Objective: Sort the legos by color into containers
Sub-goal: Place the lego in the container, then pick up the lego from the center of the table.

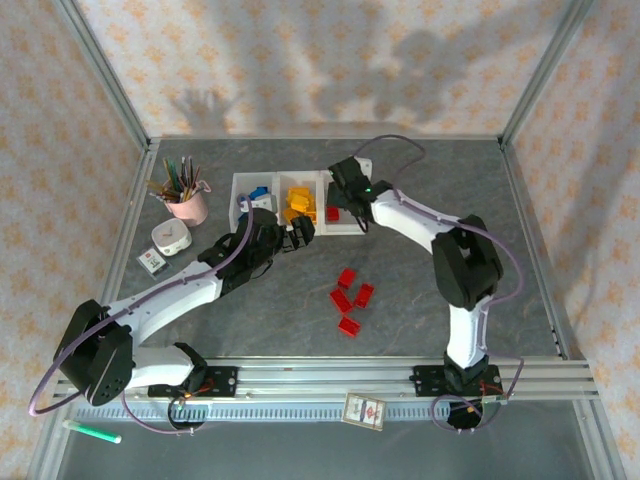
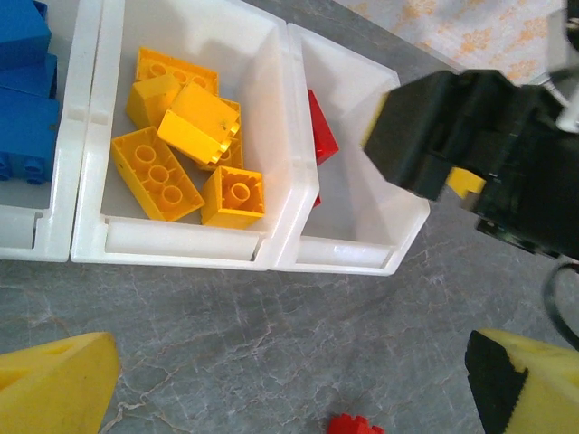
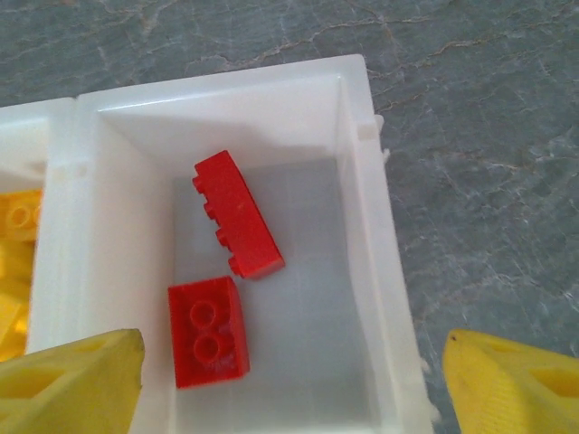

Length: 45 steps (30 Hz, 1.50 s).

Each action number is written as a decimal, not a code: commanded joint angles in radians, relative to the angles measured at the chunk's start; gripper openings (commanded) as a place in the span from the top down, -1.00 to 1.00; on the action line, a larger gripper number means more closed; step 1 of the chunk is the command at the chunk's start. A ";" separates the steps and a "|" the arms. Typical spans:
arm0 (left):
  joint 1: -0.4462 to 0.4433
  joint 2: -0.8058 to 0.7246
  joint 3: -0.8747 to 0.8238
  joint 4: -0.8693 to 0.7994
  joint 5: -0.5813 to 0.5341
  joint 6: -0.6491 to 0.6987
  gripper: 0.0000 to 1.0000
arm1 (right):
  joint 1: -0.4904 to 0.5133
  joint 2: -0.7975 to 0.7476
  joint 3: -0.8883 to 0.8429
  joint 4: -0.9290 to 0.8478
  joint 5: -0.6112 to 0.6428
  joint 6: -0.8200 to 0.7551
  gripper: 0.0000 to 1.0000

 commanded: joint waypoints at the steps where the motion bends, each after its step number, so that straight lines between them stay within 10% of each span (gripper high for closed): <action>1: 0.005 -0.046 0.012 -0.032 0.021 0.023 -0.98 | 0.011 -0.107 -0.070 0.012 -0.017 0.026 -0.72; 17: -0.120 -0.122 -0.077 -0.095 -0.026 -0.030 -0.98 | 0.118 -0.392 -0.446 0.001 -0.058 0.109 -0.82; 33: -0.165 -0.225 -0.217 -0.109 -0.104 -0.142 -0.98 | 0.287 -0.306 -0.538 0.022 -0.044 0.193 -0.86; 45: -0.165 -0.213 -0.225 -0.085 -0.091 -0.144 -0.98 | 0.289 -0.208 -0.504 0.044 -0.038 0.260 -0.43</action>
